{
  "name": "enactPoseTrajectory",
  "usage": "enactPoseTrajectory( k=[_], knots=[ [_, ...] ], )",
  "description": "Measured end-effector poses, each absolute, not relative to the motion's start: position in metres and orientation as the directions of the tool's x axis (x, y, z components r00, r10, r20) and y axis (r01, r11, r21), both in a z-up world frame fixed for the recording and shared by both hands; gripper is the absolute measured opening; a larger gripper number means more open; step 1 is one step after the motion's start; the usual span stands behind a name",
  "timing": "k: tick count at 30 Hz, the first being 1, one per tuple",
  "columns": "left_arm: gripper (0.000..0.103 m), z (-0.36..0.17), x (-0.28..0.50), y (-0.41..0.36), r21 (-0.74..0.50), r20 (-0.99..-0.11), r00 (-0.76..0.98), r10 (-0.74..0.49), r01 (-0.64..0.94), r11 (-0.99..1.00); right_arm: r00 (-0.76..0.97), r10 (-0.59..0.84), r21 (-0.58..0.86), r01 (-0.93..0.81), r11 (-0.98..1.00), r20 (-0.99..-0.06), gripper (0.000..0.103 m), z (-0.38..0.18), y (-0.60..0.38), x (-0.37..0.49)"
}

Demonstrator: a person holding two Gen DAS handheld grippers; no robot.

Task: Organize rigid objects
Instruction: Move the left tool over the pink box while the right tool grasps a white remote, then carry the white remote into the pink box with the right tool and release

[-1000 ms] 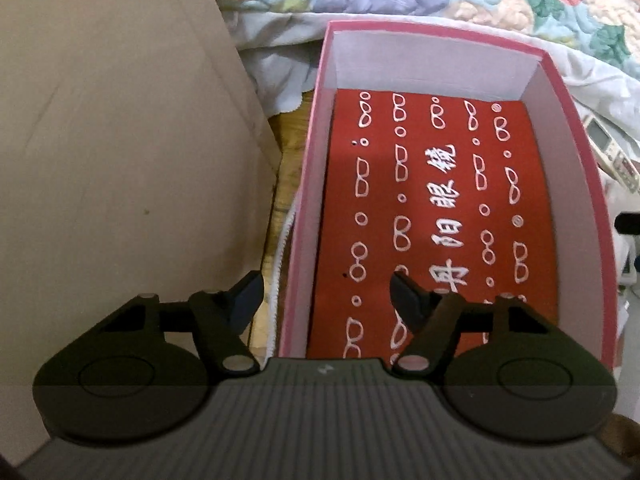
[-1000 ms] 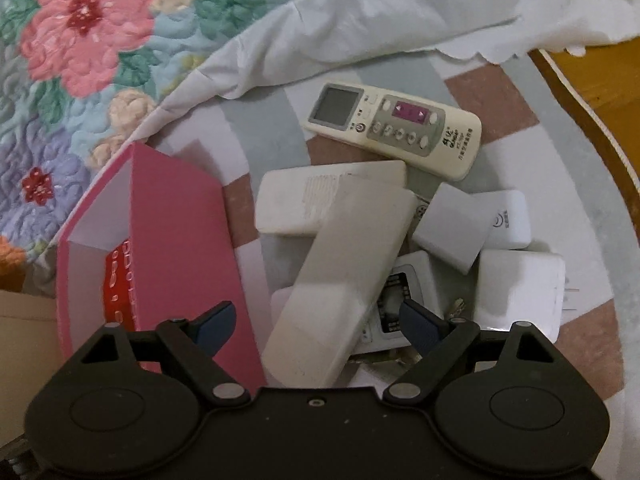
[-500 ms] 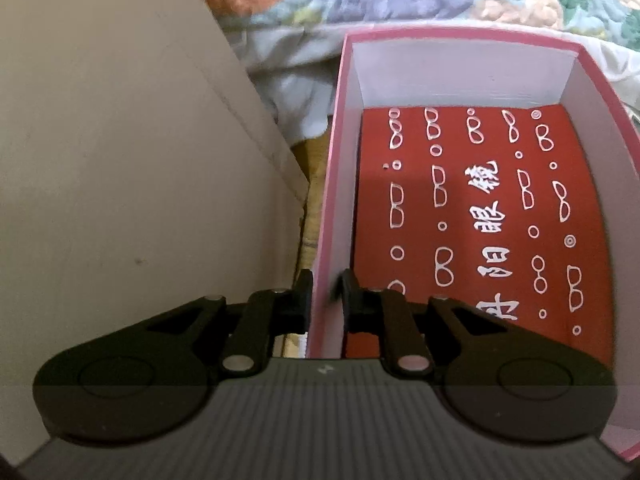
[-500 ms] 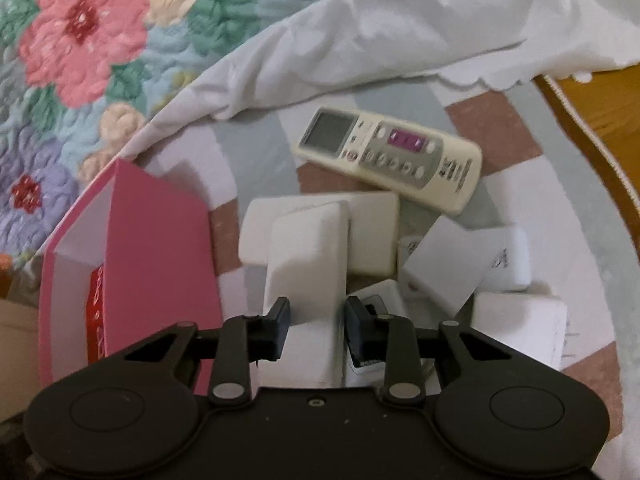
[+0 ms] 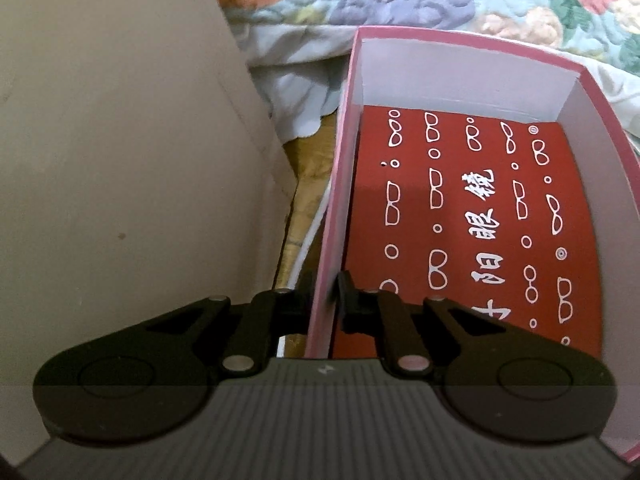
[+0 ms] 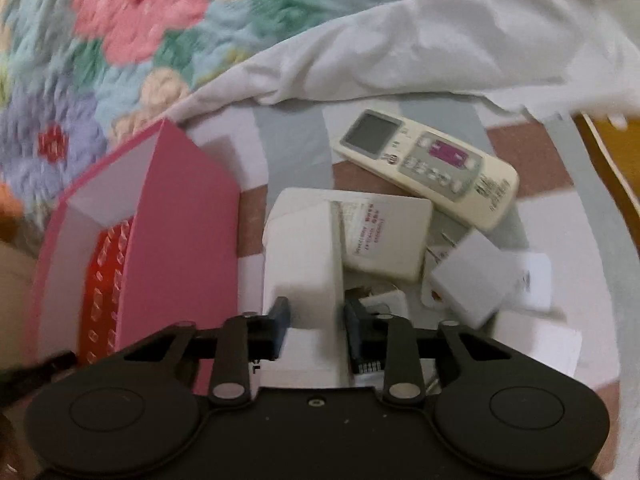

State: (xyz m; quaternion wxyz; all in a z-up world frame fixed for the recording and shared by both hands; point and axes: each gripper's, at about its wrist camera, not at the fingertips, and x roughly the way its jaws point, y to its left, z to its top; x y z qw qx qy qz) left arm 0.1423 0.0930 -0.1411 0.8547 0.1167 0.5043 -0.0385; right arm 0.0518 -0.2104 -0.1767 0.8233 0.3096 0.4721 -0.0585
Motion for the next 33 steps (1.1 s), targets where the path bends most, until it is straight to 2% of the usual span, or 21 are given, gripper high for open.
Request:
enactPoseTrajectory(
  k=[2,3,8,9,11,12,13,15,21,23,25,27,28,30,31,33],
  knots=[
    [0.010,-0.141,0.142,0.092,0.156,-0.867,0.497,0.040,0.194,0.969,0.574,0.200,0.479,0.389,0.787,-0.794,0.008,-0.172,-0.216,0.042],
    [0.009,-0.142,0.142,0.093,0.146,-0.867,0.497,0.029,0.197,0.969,0.582,0.190,0.475,0.387,0.790,-0.790,0.003,-0.169,-0.217,0.036],
    [0.008,-0.142,0.138,0.094,0.133,-0.864,0.504,0.009,0.210,0.968,0.584,0.280,0.545,0.345,0.764,-0.762,0.003,-0.166,-0.225,0.030],
    [0.008,-0.143,0.140,0.097,0.125,-0.865,0.502,0.005,0.206,0.971,0.584,0.249,0.524,0.363,0.771,-0.772,0.009,-0.166,-0.224,0.029],
    [0.008,-0.142,0.139,0.098,0.116,-0.866,0.500,0.001,0.199,0.973,0.592,0.207,0.483,0.357,0.799,-0.779,0.013,-0.165,-0.221,0.031],
    [0.008,-0.142,0.139,0.099,0.116,-0.866,0.501,0.001,0.198,0.973,0.586,0.211,0.482,0.355,0.801,-0.782,0.025,-0.166,-0.221,0.036],
    [0.009,-0.143,0.139,0.098,0.121,-0.864,0.503,0.005,0.199,0.973,0.581,0.218,0.484,0.353,0.801,-0.784,0.042,-0.167,-0.222,0.041],
    [0.009,-0.144,0.138,0.095,0.137,-0.860,0.510,0.016,0.201,0.970,0.570,0.234,0.485,0.338,0.807,-0.788,0.058,-0.172,-0.224,0.052],
    [0.009,-0.143,0.138,0.095,0.131,-0.858,0.514,0.006,0.208,0.969,0.481,0.276,0.418,0.217,0.882,-0.832,0.073,-0.197,-0.212,0.087],
    [0.009,-0.143,0.138,0.096,0.128,-0.858,0.513,0.001,0.212,0.969,0.486,0.250,0.385,0.200,0.901,-0.837,0.069,-0.198,-0.207,0.086],
    [0.009,-0.143,0.137,0.095,0.138,-0.856,0.517,0.007,0.216,0.967,0.514,0.238,0.398,0.227,0.889,-0.824,0.056,-0.196,-0.209,0.079],
    [0.010,-0.143,0.136,0.093,0.149,-0.854,0.520,0.014,0.218,0.964,0.536,0.230,0.415,0.253,0.874,-0.812,0.051,-0.193,-0.213,0.070],
    [0.010,-0.143,0.136,0.092,0.154,-0.853,0.522,0.017,0.220,0.963,0.549,0.223,0.419,0.262,0.870,-0.806,0.045,-0.191,-0.216,0.065],
    [0.010,-0.142,0.135,0.092,0.155,-0.854,0.521,0.018,0.221,0.963,0.595,0.261,0.497,0.273,0.824,-0.760,0.022,-0.185,-0.228,0.051],
    [0.010,-0.142,0.135,0.092,0.153,-0.855,0.519,0.016,0.222,0.963,0.620,0.298,0.557,0.277,0.783,-0.726,0.021,-0.182,-0.235,0.047],
    [0.009,-0.142,0.136,0.093,0.141,-0.859,0.512,0.011,0.217,0.966,0.646,0.290,0.573,0.281,0.770,-0.706,0.021,-0.173,-0.238,0.043]
  ],
)
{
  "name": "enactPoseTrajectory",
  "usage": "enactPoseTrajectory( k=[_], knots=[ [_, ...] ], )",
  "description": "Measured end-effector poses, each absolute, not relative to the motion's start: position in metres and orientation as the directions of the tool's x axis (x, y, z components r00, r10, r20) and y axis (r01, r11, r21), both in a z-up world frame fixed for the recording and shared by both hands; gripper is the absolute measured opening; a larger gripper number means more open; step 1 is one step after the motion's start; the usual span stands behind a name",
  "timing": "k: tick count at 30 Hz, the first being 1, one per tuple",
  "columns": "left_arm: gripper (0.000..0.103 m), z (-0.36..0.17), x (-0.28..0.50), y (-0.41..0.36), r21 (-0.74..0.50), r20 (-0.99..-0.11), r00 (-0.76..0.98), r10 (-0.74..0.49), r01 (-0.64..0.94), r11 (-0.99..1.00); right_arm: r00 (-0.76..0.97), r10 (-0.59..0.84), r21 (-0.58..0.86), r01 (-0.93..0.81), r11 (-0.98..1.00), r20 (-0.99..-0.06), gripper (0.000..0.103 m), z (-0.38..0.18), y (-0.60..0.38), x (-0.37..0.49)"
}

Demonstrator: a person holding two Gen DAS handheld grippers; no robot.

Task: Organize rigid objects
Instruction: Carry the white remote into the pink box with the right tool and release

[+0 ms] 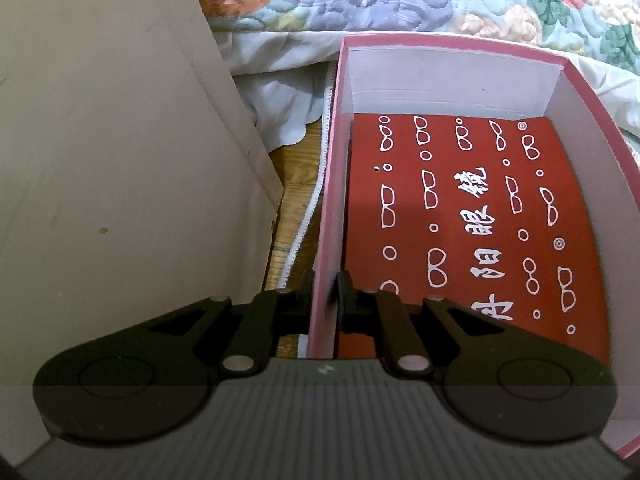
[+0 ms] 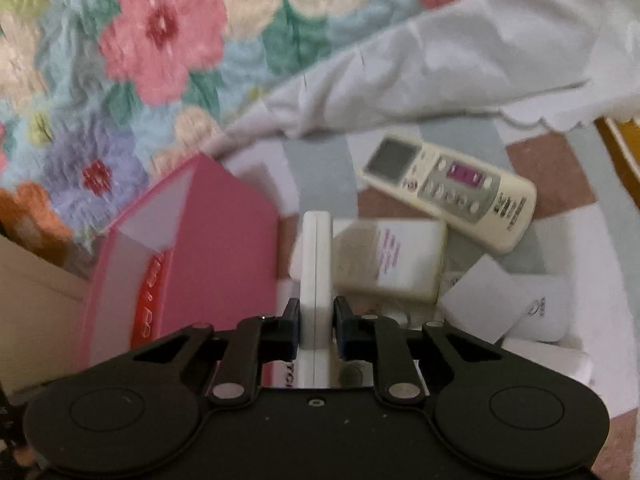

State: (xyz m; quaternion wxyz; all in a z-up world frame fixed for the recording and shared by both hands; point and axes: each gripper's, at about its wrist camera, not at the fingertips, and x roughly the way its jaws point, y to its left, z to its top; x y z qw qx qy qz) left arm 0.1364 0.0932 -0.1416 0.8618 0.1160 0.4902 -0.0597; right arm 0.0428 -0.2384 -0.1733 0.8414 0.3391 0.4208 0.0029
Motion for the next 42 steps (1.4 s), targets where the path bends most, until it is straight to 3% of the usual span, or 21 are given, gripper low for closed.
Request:
enactPoseTrajectory(
  k=[4,12,15,21,33,35,36,38,42],
  knots=[
    [0.009,-0.139,0.137,0.096,0.127,-0.860,0.511,-0.001,0.215,0.968,0.649,0.273,0.573,0.307,0.760,-0.710,0.021,-0.161,-0.236,0.038],
    [0.008,-0.138,0.135,0.098,0.091,-0.852,0.523,-0.012,0.172,0.981,0.769,0.402,0.751,0.149,0.643,-0.497,0.021,-0.098,-0.220,0.041],
    [0.007,-0.138,0.135,0.099,0.074,-0.853,0.521,-0.026,0.169,0.983,0.721,0.504,0.783,0.086,0.616,-0.476,0.021,-0.089,-0.192,0.060],
    [0.007,-0.139,0.135,0.102,0.050,-0.860,0.508,-0.039,0.160,0.986,0.532,0.499,0.666,0.177,0.725,-0.685,0.021,-0.122,-0.120,0.136],
    [0.007,-0.141,0.134,0.092,0.109,-0.878,0.478,-0.010,0.220,0.969,0.487,0.514,0.669,0.218,0.711,-0.706,0.025,-0.179,-0.080,0.213],
    [0.007,-0.140,0.135,0.092,0.106,-0.880,0.475,-0.011,0.219,0.970,0.464,0.491,0.635,0.226,0.739,-0.737,0.036,-0.181,-0.081,0.213],
    [0.007,-0.140,0.135,0.093,0.104,-0.880,0.474,-0.012,0.216,0.971,0.456,0.465,0.605,0.230,0.763,-0.759,0.052,-0.179,-0.083,0.210],
    [0.007,-0.140,0.134,0.091,0.109,-0.880,0.476,-0.009,0.221,0.969,0.464,0.398,0.526,0.187,0.829,-0.792,0.054,-0.161,-0.085,0.201],
    [0.008,-0.138,0.134,0.095,0.096,-0.885,0.465,-0.022,0.228,0.969,0.517,0.379,0.472,0.056,0.880,-0.767,0.054,-0.113,-0.101,0.169]
  ],
)
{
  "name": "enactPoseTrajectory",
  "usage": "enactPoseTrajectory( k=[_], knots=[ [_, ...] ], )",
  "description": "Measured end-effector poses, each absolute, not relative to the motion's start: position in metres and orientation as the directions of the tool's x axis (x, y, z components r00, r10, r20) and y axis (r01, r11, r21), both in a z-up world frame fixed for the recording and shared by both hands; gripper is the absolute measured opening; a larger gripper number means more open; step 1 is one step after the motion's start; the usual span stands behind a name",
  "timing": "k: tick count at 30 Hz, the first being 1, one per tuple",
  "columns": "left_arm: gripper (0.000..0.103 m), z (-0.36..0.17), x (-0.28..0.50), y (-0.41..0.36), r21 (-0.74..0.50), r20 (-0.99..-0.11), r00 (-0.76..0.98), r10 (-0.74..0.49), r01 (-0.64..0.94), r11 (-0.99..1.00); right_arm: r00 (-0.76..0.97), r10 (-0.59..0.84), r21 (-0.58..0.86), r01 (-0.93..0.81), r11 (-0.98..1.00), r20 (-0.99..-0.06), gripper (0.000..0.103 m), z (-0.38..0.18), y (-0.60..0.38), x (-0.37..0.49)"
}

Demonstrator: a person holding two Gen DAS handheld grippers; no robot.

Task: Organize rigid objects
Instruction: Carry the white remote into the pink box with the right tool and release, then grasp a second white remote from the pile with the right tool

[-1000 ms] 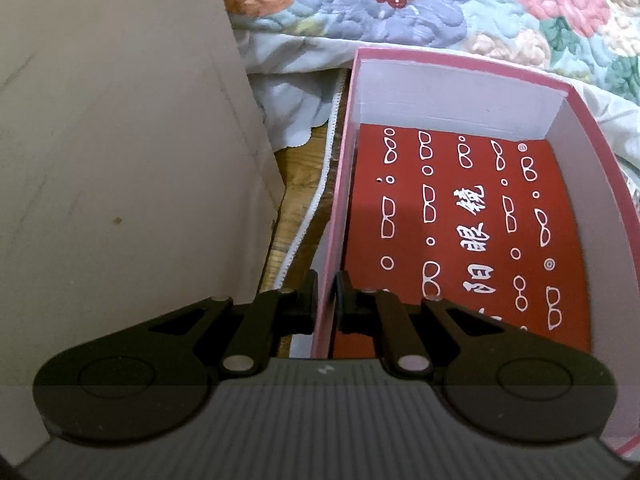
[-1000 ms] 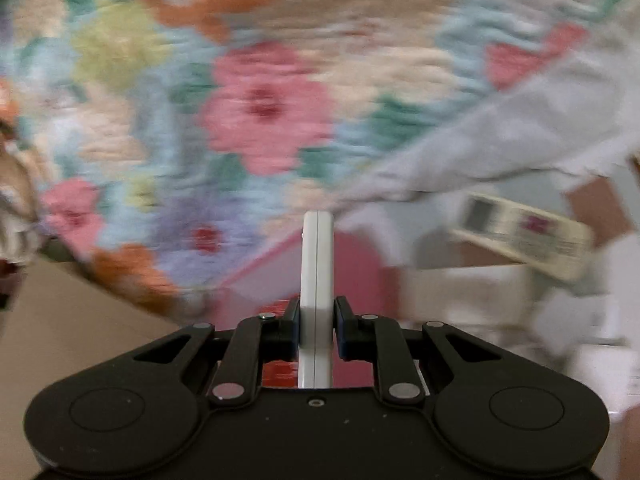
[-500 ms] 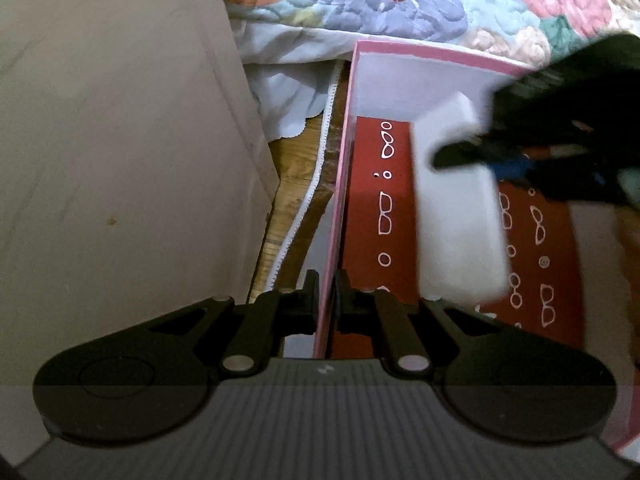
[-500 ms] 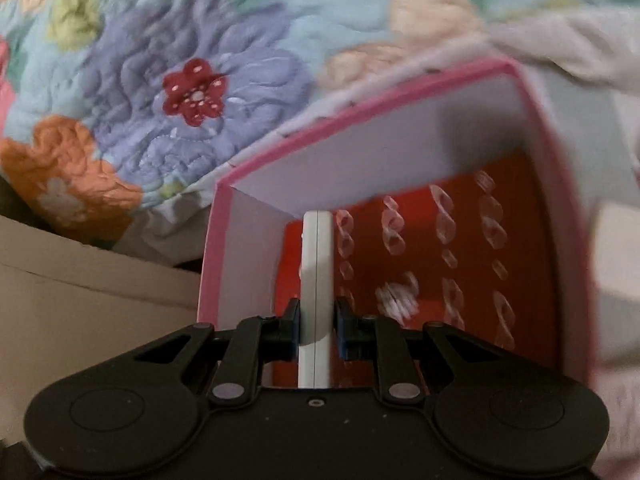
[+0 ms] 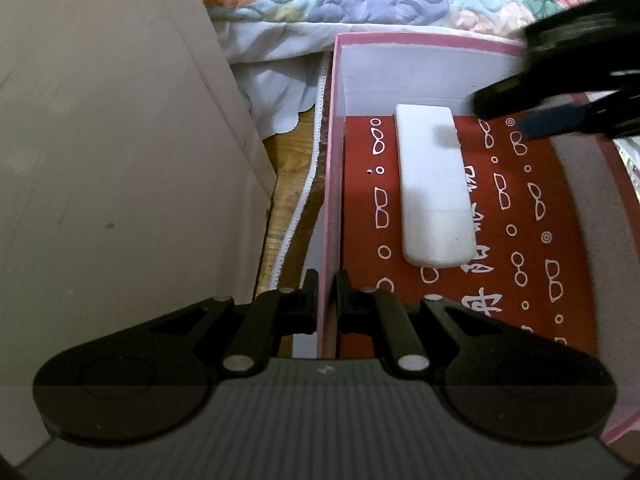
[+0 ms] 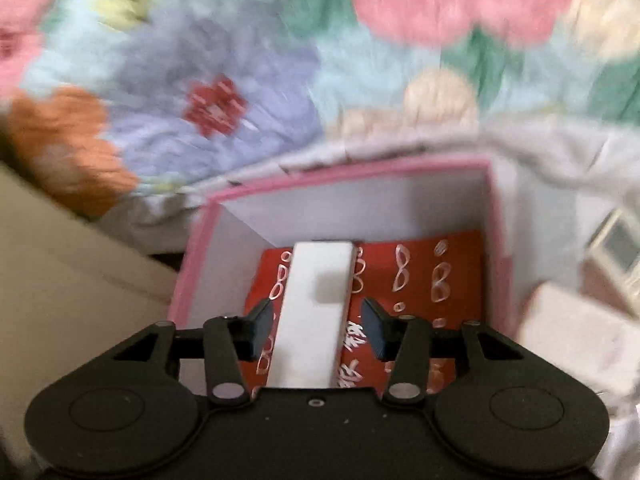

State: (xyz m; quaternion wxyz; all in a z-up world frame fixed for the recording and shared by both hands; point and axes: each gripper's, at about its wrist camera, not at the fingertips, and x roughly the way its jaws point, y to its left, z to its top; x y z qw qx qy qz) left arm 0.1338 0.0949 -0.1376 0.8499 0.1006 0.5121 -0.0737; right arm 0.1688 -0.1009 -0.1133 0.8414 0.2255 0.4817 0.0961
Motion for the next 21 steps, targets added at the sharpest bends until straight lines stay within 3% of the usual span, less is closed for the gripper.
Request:
enactPoseTrajectory(
  k=[4,8,12,21],
  knots=[
    [0.008,-0.139,0.134,0.093,0.105,-0.882,0.470,-0.016,0.230,0.967,0.604,0.383,0.428,-0.076,0.901,-0.699,0.062,-0.076,-0.136,0.138],
    [0.009,-0.141,0.130,0.089,0.136,-0.876,0.482,0.004,0.239,0.962,0.647,0.346,0.266,-0.222,0.938,-0.679,0.070,-0.074,-0.173,0.113],
    [0.009,-0.141,0.129,0.087,0.153,-0.872,0.490,0.012,0.248,0.957,0.602,0.283,0.187,-0.218,0.958,-0.746,0.070,-0.100,-0.207,0.102],
    [0.010,-0.142,0.126,0.085,0.173,-0.865,0.502,0.022,0.256,0.951,0.507,0.287,0.190,-0.235,0.953,-0.813,0.069,-0.172,-0.225,0.106]
  ],
)
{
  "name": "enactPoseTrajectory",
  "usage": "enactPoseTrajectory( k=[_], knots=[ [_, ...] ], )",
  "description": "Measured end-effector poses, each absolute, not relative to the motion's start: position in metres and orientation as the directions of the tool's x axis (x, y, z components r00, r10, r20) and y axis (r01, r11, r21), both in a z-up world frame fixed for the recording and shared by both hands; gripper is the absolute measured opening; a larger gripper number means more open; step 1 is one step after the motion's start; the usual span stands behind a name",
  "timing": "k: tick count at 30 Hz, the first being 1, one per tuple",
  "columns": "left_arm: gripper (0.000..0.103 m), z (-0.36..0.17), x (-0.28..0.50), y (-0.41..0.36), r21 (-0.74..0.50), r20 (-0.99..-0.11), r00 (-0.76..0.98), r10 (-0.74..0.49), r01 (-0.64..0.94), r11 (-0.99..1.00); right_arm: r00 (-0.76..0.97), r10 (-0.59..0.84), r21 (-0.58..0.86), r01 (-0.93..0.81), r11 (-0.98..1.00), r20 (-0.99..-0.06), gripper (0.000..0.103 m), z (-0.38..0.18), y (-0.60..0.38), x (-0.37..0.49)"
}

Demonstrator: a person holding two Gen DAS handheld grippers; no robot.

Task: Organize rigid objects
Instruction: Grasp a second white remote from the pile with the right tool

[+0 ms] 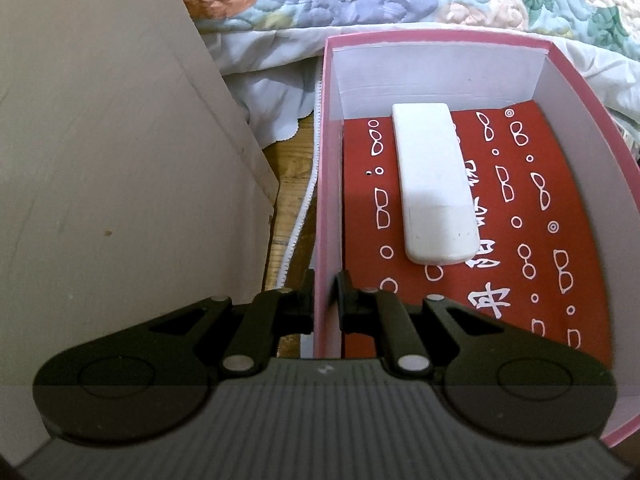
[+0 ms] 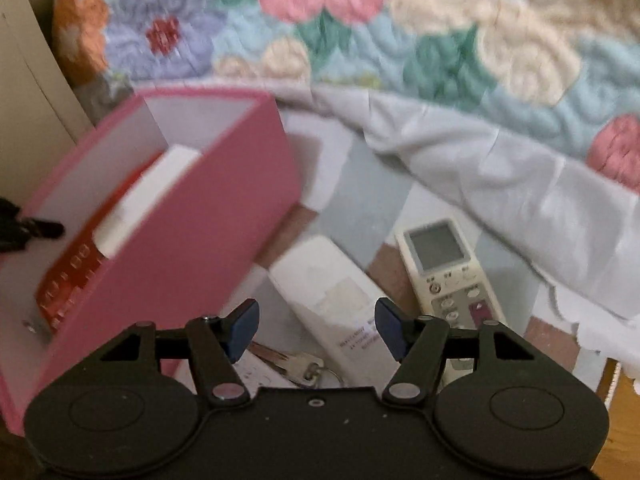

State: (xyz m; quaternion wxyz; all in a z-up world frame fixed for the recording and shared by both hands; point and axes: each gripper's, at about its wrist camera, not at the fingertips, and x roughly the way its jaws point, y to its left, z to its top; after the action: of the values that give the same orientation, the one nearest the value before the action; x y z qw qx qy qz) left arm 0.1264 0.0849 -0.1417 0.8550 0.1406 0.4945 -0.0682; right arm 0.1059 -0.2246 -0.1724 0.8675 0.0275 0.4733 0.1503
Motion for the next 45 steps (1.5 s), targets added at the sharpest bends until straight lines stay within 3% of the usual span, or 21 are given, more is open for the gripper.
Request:
enactPoseTrajectory(
  k=[11,19,29,34,45],
  knots=[
    [0.010,-0.142,0.124,0.085,0.192,-0.857,0.514,0.025,0.275,0.942,0.473,0.153,-0.051,-0.391,0.919,-0.868,0.074,-0.201,-0.186,0.138],
    [0.010,-0.143,0.124,0.084,0.193,-0.856,0.516,0.025,0.275,0.942,0.514,0.164,0.034,-0.253,0.967,-0.842,0.068,-0.197,-0.202,0.131],
    [0.010,-0.143,0.124,0.084,0.195,-0.858,0.513,0.027,0.277,0.941,0.465,0.131,0.050,-0.182,0.982,-0.875,0.071,-0.207,-0.201,0.148],
    [0.010,-0.143,0.124,0.084,0.193,-0.860,0.510,0.026,0.277,0.941,0.508,0.131,0.034,-0.195,0.980,-0.852,0.066,-0.205,-0.201,0.142],
    [0.010,-0.143,0.125,0.085,0.187,-0.860,0.510,0.023,0.273,0.944,0.687,0.081,0.059,-0.055,0.997,-0.723,0.063,-0.156,-0.221,0.101]
  ],
)
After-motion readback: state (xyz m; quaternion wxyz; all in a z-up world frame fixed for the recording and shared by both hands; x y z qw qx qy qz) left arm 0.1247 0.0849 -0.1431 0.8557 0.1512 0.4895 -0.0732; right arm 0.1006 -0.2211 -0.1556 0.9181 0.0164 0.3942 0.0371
